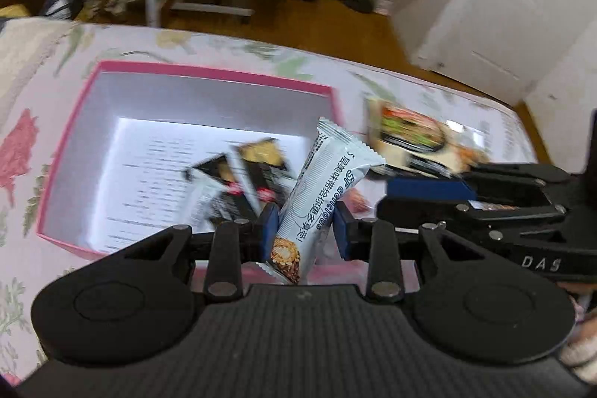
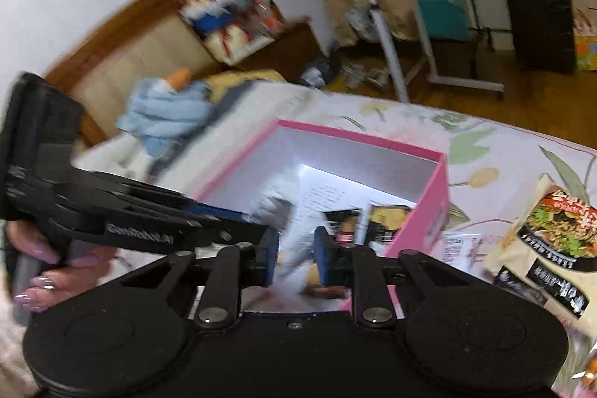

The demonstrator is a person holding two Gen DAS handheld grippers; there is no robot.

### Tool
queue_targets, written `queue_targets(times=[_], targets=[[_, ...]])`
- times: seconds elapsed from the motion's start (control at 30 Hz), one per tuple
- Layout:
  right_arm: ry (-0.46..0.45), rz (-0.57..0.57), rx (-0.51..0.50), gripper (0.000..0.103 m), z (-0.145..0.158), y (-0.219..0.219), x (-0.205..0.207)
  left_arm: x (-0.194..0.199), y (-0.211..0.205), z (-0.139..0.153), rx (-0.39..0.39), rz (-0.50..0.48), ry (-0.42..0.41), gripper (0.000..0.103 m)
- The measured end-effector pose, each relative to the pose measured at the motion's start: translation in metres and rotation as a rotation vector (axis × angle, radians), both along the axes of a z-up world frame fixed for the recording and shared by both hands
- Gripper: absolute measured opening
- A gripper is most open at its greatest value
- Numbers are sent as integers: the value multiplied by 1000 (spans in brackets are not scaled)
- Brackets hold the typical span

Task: Organize snacks
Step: 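Lower the bars into the pink box and open both grippers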

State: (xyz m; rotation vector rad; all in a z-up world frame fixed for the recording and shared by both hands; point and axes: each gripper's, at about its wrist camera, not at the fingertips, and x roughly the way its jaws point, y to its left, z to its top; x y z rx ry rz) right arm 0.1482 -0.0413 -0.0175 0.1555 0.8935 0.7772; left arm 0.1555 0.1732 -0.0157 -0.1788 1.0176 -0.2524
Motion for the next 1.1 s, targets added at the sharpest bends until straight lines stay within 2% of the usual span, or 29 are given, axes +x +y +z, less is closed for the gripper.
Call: queue_targets(times=[0.07, 0.17, 0.27, 0.37, 0.47, 0.53, 0.63, 0.67, 0.7, 0.73, 0.93, 1.1], targets=[[5, -9, -35, 24, -8, 2, 2, 10, 7, -8, 34, 34, -9, 31], [65, -4, -9, 27, -15, -11, -11, 22, 16, -20, 98, 69, -21, 31], [95, -21, -96, 31, -26, -23, -39, 30, 25, -32, 163, 92, -14, 31], [174, -84, -194, 48, -51, -34, -60, 37, 31, -43, 229, 113, -12, 31], [306, -112, -188, 51, -84, -35, -70, 42, 35, -57, 267, 133, 13, 31], [360, -130, -186, 61, -101, -30, -75, 43, 35, -65, 320, 163, 15, 33], [368, -141, -241, 60, -117, -17, -81, 40, 38, -70, 338, 185, 20, 41], [349, -142, -264, 54, -118, -12, -83, 39, 40, -70, 323, 180, 24, 42], [316, -141, -288, 42, -116, -9, -88, 37, 42, -69, 302, 178, 32, 42], [292, -130, -295, 39, -112, -8, -90, 35, 44, -69, 289, 177, 40, 42], [167, -159, -200, 38, -47, -22, -88, 14, 51, -47, 245, 153, 35, 42], [57, -122, -112, 38, 3, -16, -81, 0, 53, -29, 246, 147, 6, 42]])
